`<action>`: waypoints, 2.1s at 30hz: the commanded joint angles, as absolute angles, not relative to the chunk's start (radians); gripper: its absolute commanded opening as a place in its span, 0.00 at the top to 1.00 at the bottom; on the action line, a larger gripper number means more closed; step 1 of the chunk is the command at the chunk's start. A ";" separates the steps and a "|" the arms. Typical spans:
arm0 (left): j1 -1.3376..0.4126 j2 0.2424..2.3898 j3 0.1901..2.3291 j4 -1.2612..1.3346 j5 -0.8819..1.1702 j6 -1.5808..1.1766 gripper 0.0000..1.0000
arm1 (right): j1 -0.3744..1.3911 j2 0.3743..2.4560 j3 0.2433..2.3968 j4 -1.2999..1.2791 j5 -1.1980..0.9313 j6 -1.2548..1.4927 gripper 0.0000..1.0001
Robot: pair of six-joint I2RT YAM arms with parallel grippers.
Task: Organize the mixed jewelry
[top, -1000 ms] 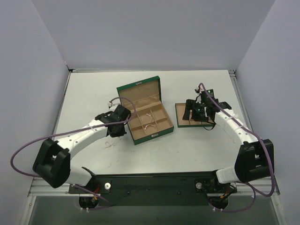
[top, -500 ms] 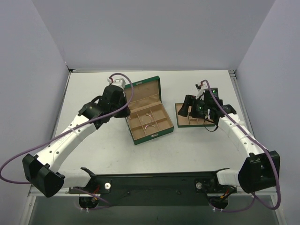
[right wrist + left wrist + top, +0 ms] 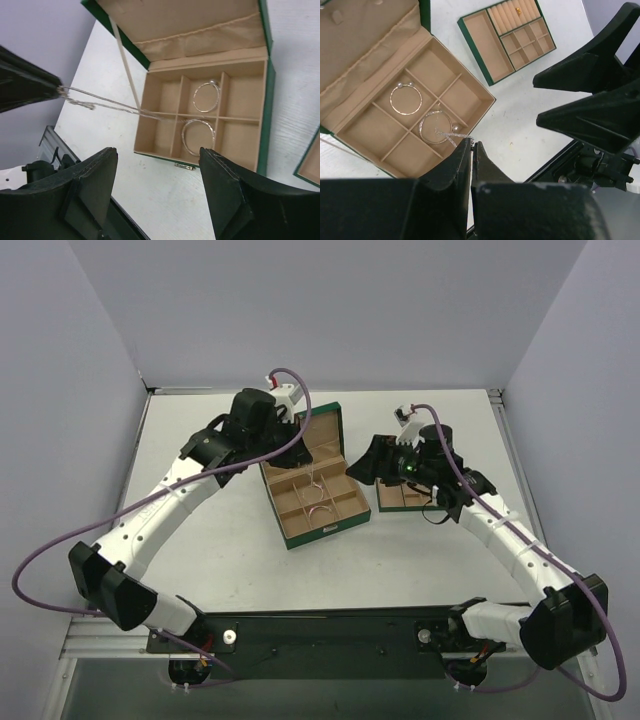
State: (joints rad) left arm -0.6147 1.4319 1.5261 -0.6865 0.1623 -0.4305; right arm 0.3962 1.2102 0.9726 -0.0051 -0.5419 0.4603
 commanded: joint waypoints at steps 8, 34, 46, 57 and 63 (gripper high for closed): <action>-0.629 1.514 1.626 -0.614 0.290 -0.406 1.00 | 0.552 1.238 0.968 0.262 -0.351 0.522 0.35; -0.643 1.520 1.647 -0.560 0.313 -0.417 1.00 | 0.594 1.405 0.864 0.601 -0.336 0.592 0.38; -0.649 1.473 1.646 -0.537 0.313 -0.417 1.00 | 0.584 1.516 0.835 0.784 -0.399 0.692 0.41; -0.649 1.439 1.634 -0.541 0.268 -0.417 1.00 | 0.574 1.511 0.773 0.810 -0.390 0.699 0.56; -0.649 1.425 1.628 -0.537 0.261 -0.419 1.00 | 0.563 1.505 0.769 0.810 -0.393 0.698 0.71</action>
State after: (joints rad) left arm -0.6464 1.4734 1.6032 -0.5854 0.2783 -0.4145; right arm 0.5735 1.5284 0.7704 0.7170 -0.3759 0.7071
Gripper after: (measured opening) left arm 0.108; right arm 0.312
